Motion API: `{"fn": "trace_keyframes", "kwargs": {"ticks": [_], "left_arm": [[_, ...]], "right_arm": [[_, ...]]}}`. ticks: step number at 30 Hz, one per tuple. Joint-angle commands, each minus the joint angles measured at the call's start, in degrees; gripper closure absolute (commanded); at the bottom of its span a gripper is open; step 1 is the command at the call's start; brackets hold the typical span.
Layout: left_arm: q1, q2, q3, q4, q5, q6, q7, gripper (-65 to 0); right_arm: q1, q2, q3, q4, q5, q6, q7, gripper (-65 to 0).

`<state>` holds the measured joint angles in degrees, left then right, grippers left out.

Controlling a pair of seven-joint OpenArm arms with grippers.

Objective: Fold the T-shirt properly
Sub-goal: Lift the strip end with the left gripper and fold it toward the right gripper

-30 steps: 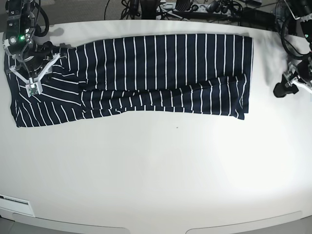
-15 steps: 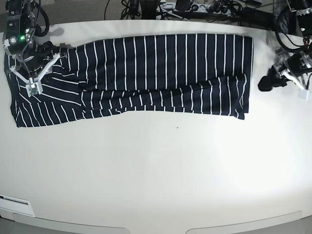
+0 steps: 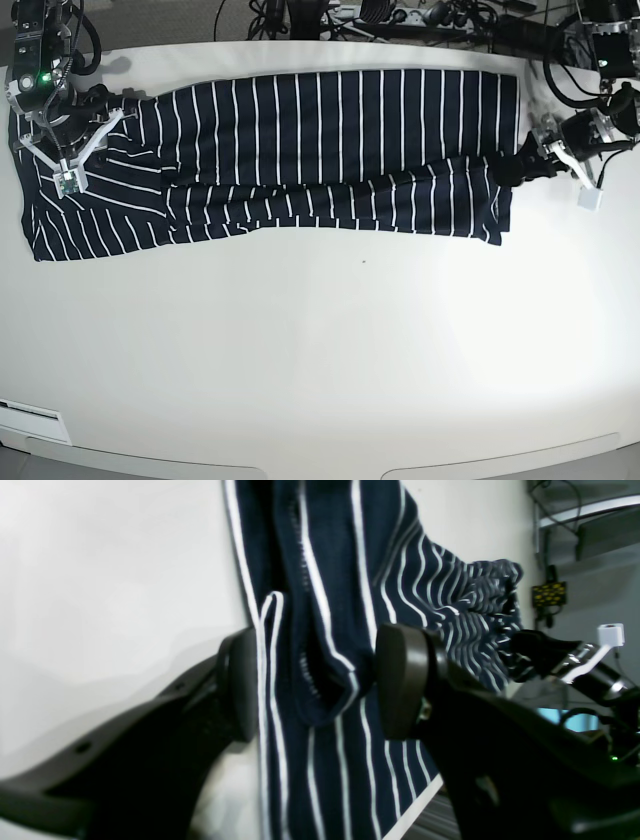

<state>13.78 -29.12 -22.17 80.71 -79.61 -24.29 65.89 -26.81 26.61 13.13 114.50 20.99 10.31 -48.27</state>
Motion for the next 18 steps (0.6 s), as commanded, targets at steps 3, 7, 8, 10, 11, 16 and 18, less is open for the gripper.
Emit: {"fn": "trace_keyframes", "kwargs": {"ticks": [3, 7, 8, 10, 11, 16, 18], "left_arm": [[0.6, 0.9, 0.5, -0.1, 5.2, 1.4, 3.1, -37.1], [0.5, 2.3, 0.5, -0.1, 5.2, 1.4, 2.9, -37.1], [0.5, 2.7, 0.5, -0.1, 5.2, 1.4, 2.8, -37.0], [0.1, 3.5, 0.5, -0.1, 5.4, 1.4, 2.6, -35.1], [0.0, 3.8, 0.5, -0.1, 5.7, 1.4, 2.4, -32.3], [-1.8, 4.7, 0.5, -0.1, 8.9, 2.5, 1.1, 0.0], [-2.5, 4.6, 0.4, -0.1, 9.5, 2.4, 0.3, 0.0]], "right_arm": [[0.1, 0.9, 0.4, 1.2, -0.1, -0.2, 0.6, -18.5], [0.1, 0.9, 0.4, 1.2, -0.1, -0.2, 0.6, -18.5], [0.2, 0.9, 0.4, 1.2, -0.1, -0.2, 0.6, -18.5], [0.1, 0.9, 0.4, 1.2, -0.1, -0.2, 0.6, -18.5], [0.1, 0.9, 0.4, 1.2, -0.1, -0.2, 0.6, -18.5], [0.1, 0.9, 0.4, 1.2, -0.1, 0.5, 0.6, -18.5], [0.2, 0.9, 0.4, 1.2, -0.1, 0.9, 0.6, -18.5]]}}
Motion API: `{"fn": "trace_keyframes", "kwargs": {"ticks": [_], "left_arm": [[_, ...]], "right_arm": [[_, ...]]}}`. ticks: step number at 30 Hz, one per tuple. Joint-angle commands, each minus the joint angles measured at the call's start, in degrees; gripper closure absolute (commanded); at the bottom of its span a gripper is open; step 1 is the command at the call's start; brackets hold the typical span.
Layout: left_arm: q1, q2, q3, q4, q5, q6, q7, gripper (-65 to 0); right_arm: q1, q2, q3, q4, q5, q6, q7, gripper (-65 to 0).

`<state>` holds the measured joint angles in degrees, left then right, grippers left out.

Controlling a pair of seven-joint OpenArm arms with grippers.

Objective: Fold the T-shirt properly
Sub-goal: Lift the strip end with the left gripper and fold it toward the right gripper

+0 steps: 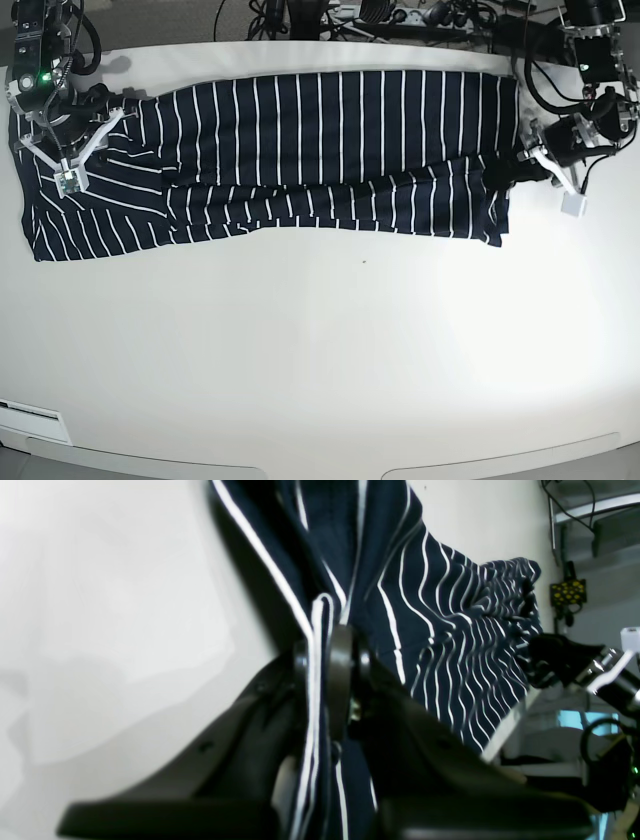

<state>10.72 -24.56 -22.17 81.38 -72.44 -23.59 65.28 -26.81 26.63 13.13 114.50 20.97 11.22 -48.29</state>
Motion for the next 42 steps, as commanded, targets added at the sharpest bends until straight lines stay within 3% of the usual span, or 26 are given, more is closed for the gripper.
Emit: {"fn": "trace_keyframes", "kwargs": {"ticks": [1, 11, 13, 15, 21, 26, 30, 37, 42], "left_arm": [[0.1, 0.1, 0.3, -0.8, 2.5, 1.7, 0.7, 0.0], [-4.6, -1.2, -2.6, -0.8, 4.0, 0.9, 0.7, 0.0], [-4.7, -2.1, -4.1, -0.8, 4.1, 0.9, 0.7, 0.0], [-4.7, -3.3, -5.5, -0.8, 4.1, 0.9, 0.7, 0.0], [-4.7, -7.1, -8.2, -0.8, 3.0, 0.9, 0.8, 0.0], [-4.7, -8.4, -8.2, -0.8, 1.3, 0.0, 1.2, 0.0], [-4.7, -8.3, -8.2, -0.8, -1.4, -1.3, 1.9, 0.0], [-4.7, -8.3, -8.2, -0.8, -12.6, -5.9, 7.0, 0.0], [-5.7, -7.9, -8.3, -0.3, -12.6, -7.0, 8.6, 0.0]], "right_arm": [[0.2, 0.9, 0.4, 1.3, 0.0, 0.1, 0.7, -18.5], [0.2, 0.9, 0.4, 11.4, -0.5, 3.1, 3.8, -17.2], [0.2, 0.9, 0.4, 12.1, -0.5, 2.8, 4.9, -11.3], [0.2, 0.9, 0.4, 11.7, -0.5, 2.0, 6.4, -0.2], [0.2, 0.8, 0.4, 5.8, -1.9, 1.9, 12.7, 0.0], [0.7, 0.7, 0.4, -4.1, -1.3, 4.3, 18.9, 0.0], [3.9, 0.7, 0.4, -11.8, -1.3, 5.5, 19.1, 0.0], [5.7, -0.9, 0.4, -21.5, 1.5, 8.9, 18.3, 0.0], [5.7, -3.7, 0.4, -22.0, 1.5, 9.2, 15.1, 0.0]]}}
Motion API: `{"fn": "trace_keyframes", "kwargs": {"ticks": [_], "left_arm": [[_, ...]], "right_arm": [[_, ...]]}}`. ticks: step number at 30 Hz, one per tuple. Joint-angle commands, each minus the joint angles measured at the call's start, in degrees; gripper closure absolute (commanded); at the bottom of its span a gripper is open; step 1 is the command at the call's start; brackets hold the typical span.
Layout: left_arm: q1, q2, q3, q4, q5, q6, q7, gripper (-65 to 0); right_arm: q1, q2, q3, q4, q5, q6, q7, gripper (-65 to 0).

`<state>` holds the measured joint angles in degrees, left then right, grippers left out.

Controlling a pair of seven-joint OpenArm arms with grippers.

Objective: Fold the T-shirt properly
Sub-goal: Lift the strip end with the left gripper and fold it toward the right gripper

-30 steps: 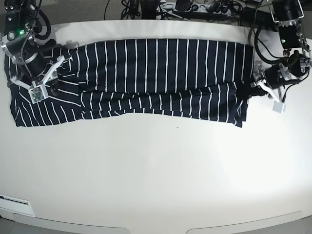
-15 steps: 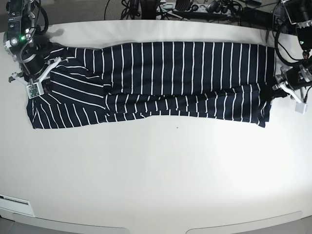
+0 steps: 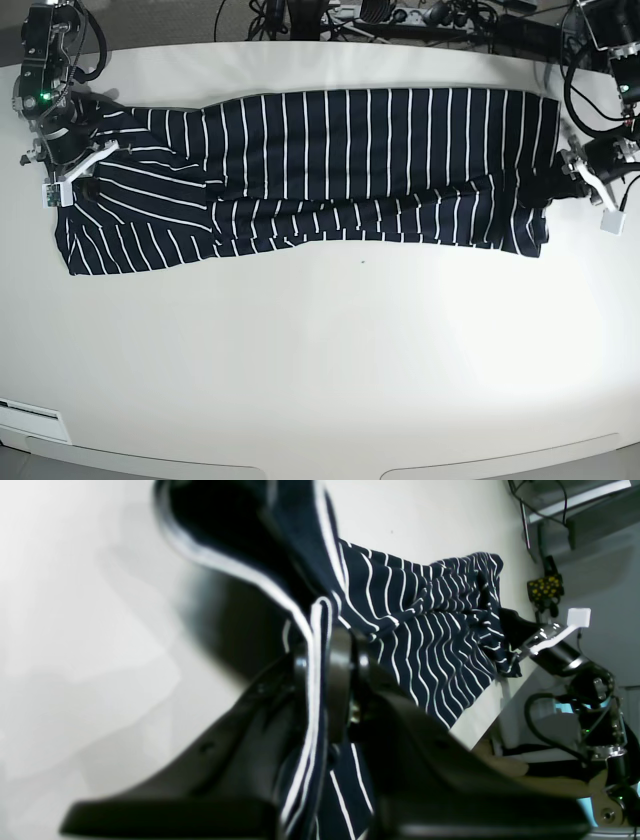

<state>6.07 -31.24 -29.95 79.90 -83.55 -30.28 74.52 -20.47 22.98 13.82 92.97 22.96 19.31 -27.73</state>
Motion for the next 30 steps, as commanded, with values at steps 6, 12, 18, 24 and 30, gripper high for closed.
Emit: {"fn": "trace_keyframes", "kwargs": {"ticks": [6, 12, 18, 24, 30], "left_arm": [[-3.4, 2.4, -0.5, 5.2, -1.5, 0.9, 0.3, 0.0], [-3.4, 9.3, -0.4, 11.4, -1.5, 0.7, 0.6, 0.0], [-2.8, 14.9, 2.5, 12.5, -1.5, 0.6, 1.2, 0.0], [-2.8, 20.2, 10.6, 12.5, -1.5, -1.0, 1.2, 0.0], [-3.4, 27.3, 18.3, 12.5, -1.5, -3.9, 0.6, 0.0]], "right_arm": [[-0.7, -0.4, -0.3, -0.4, -0.4, 1.1, -6.4, 0.0], [-0.6, -0.4, -0.3, -0.4, -0.5, 1.1, -8.1, 0.0], [-0.7, -0.4, -0.3, -0.4, -0.5, 1.3, -8.4, 0.0], [-0.7, -0.4, -0.3, -0.4, -0.5, 1.3, -9.0, 0.0], [-0.7, -0.4, -0.3, -0.4, -0.5, 1.3, -9.0, 0.0]]}}
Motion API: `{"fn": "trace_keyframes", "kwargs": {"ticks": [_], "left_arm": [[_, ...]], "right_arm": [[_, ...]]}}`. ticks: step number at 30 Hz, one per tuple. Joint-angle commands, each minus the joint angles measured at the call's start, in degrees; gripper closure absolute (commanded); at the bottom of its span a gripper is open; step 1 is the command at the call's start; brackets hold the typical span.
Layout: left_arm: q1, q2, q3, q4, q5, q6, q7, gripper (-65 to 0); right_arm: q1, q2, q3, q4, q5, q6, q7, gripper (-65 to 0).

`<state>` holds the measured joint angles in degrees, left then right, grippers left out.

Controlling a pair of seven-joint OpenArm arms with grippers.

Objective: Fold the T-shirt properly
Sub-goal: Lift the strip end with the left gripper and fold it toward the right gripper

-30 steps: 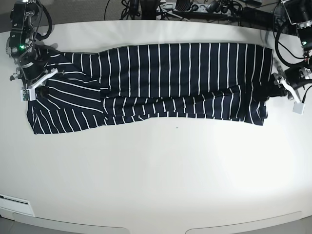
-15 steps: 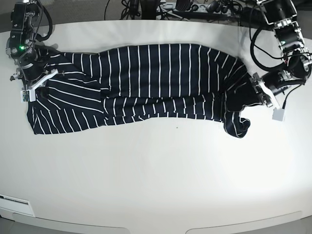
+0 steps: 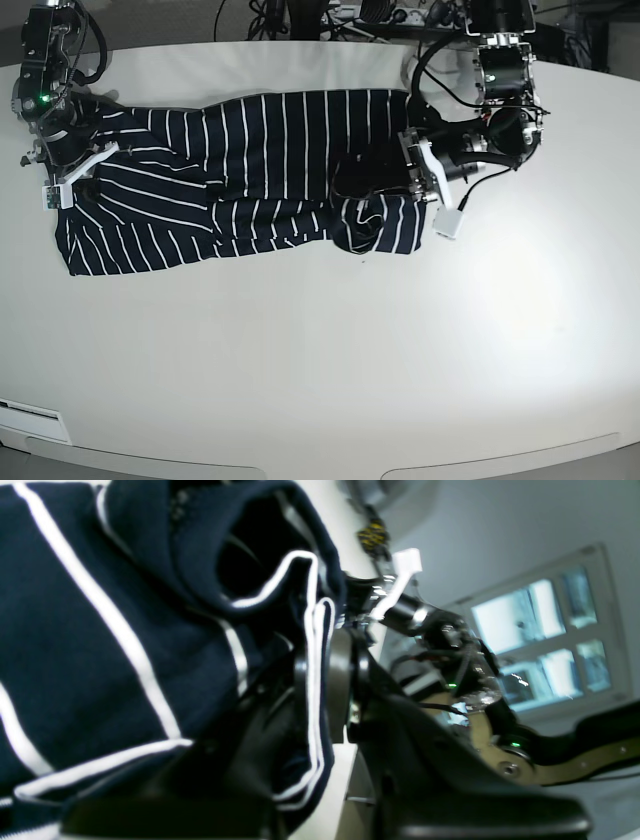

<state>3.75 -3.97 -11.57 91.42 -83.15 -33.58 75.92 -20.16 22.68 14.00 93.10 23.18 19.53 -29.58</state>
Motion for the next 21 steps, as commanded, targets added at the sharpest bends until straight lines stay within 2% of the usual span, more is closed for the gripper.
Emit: {"fn": "trace_keyframes", "kwargs": {"ticks": [1, 6, 10, 20, 21], "left_arm": [[-1.1, 1.1, 0.8, 1.0, -1.8, -1.3, -1.0, 0.0], [-2.8, 5.7, 3.2, 1.0, -1.8, -5.6, -1.1, 0.0], [-4.6, 7.8, 4.7, 1.0, -1.8, -5.9, -1.1, 0.0], [-4.3, 8.2, 7.9, 0.9, 7.0, -5.9, -4.4, 0.0], [-4.2, 8.1, 7.9, 0.9, 6.9, -5.9, -4.5, -5.7]], "right_arm": [[-1.0, -0.1, -0.5, -0.6, -0.8, 1.1, -7.2, 0.0], [-1.0, -0.1, -0.5, -0.6, -0.7, 1.1, -7.8, 0.0], [-1.0, -0.1, -0.5, -0.6, -0.7, 1.1, -7.8, 0.0], [-0.9, 0.0, -0.5, -0.6, -0.7, 1.1, -7.8, 0.0], [-1.0, 0.0, -0.5, -0.6, -0.7, 1.1, -7.8, 0.0]]}}
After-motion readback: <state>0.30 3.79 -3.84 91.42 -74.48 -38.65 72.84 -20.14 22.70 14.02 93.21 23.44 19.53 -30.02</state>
